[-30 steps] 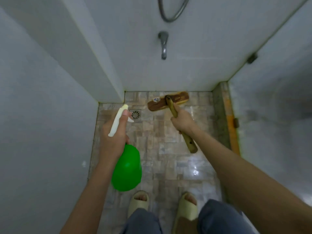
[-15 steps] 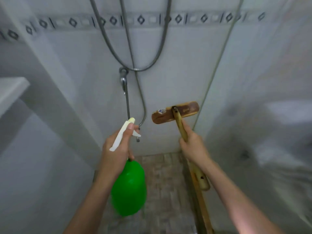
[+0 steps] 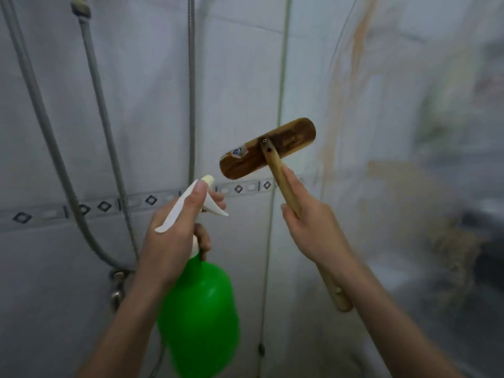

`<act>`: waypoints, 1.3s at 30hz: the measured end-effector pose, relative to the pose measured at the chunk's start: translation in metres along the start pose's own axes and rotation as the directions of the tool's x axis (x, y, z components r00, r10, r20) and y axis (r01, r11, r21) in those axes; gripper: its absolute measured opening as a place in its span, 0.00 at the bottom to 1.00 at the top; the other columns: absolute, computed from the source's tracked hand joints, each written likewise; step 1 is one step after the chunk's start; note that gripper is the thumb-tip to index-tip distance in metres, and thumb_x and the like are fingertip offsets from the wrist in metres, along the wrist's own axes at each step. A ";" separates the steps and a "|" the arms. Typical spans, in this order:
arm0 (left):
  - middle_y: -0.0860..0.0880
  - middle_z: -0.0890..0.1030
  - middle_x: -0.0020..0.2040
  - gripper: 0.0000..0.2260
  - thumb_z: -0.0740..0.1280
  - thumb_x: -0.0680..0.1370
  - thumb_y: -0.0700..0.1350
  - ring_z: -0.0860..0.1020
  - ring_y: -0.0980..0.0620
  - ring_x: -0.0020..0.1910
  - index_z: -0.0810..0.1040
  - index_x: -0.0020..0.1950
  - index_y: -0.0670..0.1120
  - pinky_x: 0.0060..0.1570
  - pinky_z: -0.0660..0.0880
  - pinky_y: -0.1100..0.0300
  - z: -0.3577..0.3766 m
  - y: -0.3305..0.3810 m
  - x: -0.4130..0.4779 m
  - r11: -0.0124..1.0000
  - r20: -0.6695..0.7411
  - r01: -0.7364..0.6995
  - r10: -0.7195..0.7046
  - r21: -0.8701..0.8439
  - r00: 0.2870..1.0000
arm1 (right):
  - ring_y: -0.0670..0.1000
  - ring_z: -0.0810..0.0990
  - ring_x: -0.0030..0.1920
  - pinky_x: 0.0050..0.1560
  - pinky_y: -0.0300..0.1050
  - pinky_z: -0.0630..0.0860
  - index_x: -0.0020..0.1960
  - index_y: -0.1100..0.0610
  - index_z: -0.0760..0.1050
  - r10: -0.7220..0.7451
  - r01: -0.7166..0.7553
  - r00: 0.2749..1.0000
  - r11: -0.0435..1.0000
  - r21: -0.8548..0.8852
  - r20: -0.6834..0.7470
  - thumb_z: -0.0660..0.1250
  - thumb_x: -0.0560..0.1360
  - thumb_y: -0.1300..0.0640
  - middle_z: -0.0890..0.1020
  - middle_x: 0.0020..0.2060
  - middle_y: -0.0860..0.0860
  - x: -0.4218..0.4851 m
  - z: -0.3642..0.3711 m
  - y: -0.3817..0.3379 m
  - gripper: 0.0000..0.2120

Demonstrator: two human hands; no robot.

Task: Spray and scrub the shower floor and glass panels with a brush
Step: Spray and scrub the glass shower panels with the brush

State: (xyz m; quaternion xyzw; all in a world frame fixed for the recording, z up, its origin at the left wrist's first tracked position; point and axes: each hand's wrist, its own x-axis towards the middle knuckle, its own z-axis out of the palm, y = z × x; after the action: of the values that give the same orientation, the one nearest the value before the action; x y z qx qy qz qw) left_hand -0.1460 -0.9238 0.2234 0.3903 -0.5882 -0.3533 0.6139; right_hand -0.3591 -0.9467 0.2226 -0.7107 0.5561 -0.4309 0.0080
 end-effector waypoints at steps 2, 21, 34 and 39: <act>0.47 0.86 0.41 0.22 0.62 0.75 0.71 0.78 0.52 0.31 0.87 0.44 0.57 0.29 0.76 0.55 0.007 -0.001 0.034 0.999 0.103 -0.037 0.039 -0.021 0.994 | 0.47 0.75 0.29 0.34 0.46 0.75 0.77 0.38 0.47 -0.040 0.034 0.995 0.997 -0.071 -0.088 0.59 0.81 0.57 0.79 0.34 0.53 0.026 -0.014 -0.008 0.33; 0.45 0.87 0.39 0.21 0.64 0.80 0.59 0.86 0.44 0.45 0.85 0.44 0.42 0.54 0.79 0.49 0.139 0.097 0.295 0.873 0.448 -0.095 0.335 -0.478 0.829 | 0.46 0.71 0.25 0.26 0.33 0.69 0.79 0.46 0.46 -0.292 -0.247 0.680 0.773 -0.585 -0.672 0.57 0.82 0.58 0.71 0.27 0.51 0.140 -0.171 -0.067 0.31; 0.45 0.85 0.34 0.23 0.64 0.80 0.59 0.84 0.43 0.36 0.83 0.39 0.42 0.48 0.81 0.49 0.186 0.153 0.324 0.805 0.443 -0.148 0.458 -0.575 0.771 | 0.51 0.71 0.27 0.27 0.40 0.70 0.79 0.45 0.46 -0.284 -0.385 0.639 0.686 -0.617 -0.715 0.56 0.82 0.58 0.72 0.28 0.53 0.138 -0.210 -0.082 0.31; 0.47 0.83 0.34 0.22 0.62 0.81 0.59 0.82 0.46 0.33 0.81 0.39 0.43 0.44 0.80 0.54 0.189 0.190 0.329 0.795 0.345 -0.169 0.430 -0.582 0.835 | 0.51 0.71 0.27 0.28 0.44 0.73 0.79 0.45 0.46 -0.299 -0.389 0.639 0.669 -0.633 -0.709 0.56 0.82 0.58 0.71 0.29 0.53 0.133 -0.218 -0.093 0.31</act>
State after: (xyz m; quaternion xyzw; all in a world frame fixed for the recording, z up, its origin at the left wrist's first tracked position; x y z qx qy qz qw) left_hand -0.3198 -1.1450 0.5411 0.0096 -0.6515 -0.4781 0.5890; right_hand -0.4208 -0.9148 0.4854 -0.3801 0.6479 -0.4240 -0.5059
